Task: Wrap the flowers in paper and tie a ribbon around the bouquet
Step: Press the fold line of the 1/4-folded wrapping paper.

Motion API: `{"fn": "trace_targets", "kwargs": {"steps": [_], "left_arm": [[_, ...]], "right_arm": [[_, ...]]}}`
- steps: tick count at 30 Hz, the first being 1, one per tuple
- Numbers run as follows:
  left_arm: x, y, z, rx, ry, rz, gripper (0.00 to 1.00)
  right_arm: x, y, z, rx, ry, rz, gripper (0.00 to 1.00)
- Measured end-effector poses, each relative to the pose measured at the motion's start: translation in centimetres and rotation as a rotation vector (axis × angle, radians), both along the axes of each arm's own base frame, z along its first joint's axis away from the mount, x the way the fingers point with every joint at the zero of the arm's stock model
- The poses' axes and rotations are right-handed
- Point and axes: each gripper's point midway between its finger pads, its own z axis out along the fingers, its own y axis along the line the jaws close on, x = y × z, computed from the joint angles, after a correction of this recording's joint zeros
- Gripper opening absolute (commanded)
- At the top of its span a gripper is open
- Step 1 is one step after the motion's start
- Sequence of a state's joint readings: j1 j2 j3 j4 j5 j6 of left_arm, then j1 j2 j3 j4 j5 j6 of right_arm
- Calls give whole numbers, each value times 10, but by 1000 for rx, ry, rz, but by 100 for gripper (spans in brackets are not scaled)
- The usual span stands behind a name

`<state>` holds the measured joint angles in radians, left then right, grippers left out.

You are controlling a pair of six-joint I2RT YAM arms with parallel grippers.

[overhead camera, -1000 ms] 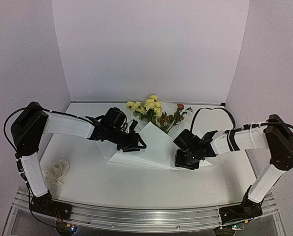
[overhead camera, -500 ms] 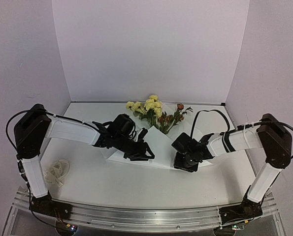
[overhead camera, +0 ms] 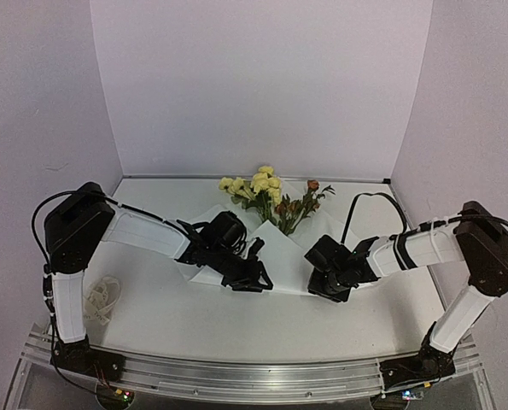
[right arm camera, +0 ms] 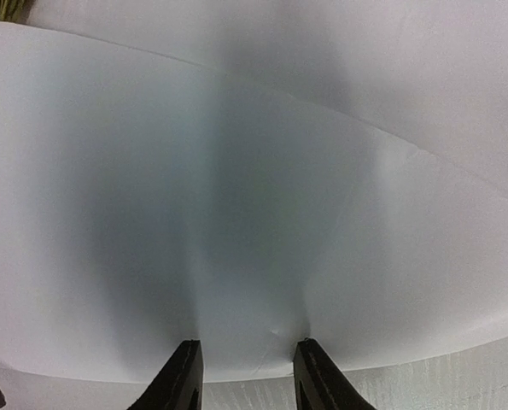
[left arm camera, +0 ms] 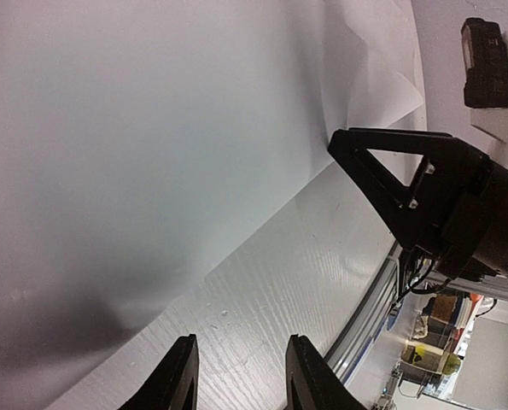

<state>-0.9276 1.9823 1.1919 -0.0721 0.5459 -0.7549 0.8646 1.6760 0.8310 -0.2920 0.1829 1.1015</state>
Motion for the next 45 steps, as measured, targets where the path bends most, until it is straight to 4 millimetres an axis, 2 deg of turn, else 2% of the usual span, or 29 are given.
{"fn": "trace_targets", "kwargs": {"steps": [5,16,23,29,36,41,45], "left_arm": [[4,0,-10,15,-4,16,37],[19,-22,3,-65,-40,31,36],[19,-21,-12,-52,-19,33,36],[20,-4,-27,-29,4,49,36],[26,10,-29,-62,4,62,35],[28,27,-28,-77,-4,85,35],[29,50,-31,-67,9,127,35]], "right_arm": [[0,0,0,1,1,0,38],[0,1,-1,5,3,-3,38],[0,1,-1,7,0,-6,38],[2,2,-1,11,-5,-10,38],[4,6,0,31,-14,-15,39],[5,10,0,54,-17,-16,39],[5,10,0,56,-20,-18,39]]}}
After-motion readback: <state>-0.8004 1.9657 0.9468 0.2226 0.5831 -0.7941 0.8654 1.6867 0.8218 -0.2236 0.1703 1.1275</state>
